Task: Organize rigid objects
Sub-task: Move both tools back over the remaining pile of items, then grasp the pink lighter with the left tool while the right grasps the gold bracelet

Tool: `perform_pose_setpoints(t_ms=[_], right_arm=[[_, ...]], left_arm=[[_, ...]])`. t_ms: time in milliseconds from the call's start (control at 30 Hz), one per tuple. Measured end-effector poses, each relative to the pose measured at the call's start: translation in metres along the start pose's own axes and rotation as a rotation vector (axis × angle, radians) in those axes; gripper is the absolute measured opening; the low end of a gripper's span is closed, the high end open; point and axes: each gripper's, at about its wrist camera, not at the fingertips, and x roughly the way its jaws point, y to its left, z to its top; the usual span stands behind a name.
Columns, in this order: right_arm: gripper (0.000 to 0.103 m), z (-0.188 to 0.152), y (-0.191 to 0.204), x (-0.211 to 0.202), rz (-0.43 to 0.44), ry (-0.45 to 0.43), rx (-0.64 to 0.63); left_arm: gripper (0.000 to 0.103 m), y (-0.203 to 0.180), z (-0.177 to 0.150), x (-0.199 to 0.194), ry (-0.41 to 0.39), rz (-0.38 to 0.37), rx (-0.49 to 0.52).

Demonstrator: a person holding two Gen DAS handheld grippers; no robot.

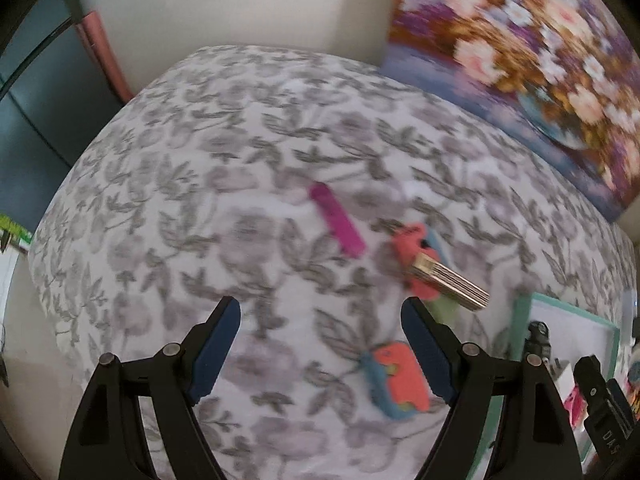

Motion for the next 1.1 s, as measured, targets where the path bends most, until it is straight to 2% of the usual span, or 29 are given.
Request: perform_pose_setpoints(t_ms=[300,667,767,833,1100], right_arm=[[0.103,-0.005,0.049,0.008,0.026,0.017,-0.048],[0.103,-0.010,0.093,0.020,0.043,0.014,-0.125],[0.103,-0.006,0.097,0.021,0.083,-0.002,-0.110],[0.103,-0.001,0.099,0.021,0.114,-0.020,-0.097],[0.103,0.016,0.109,0.046,0.175,-0.032,-0.064]], left_arm=[[0.083,0.038,0.012,0.007,-0.010,0.009,-0.026],[0.083,0.065,0.023,0.018,-0.001,-0.015,-0.078],[0.083,0.066,0.029,0.019,-0.013,-0.026,-0.121],[0.083,0.062,0.035,0.024,-0.005,-0.077,-0.141],[0.083,0.043,0.054,0.054,0.003,-0.108,-0.126]])
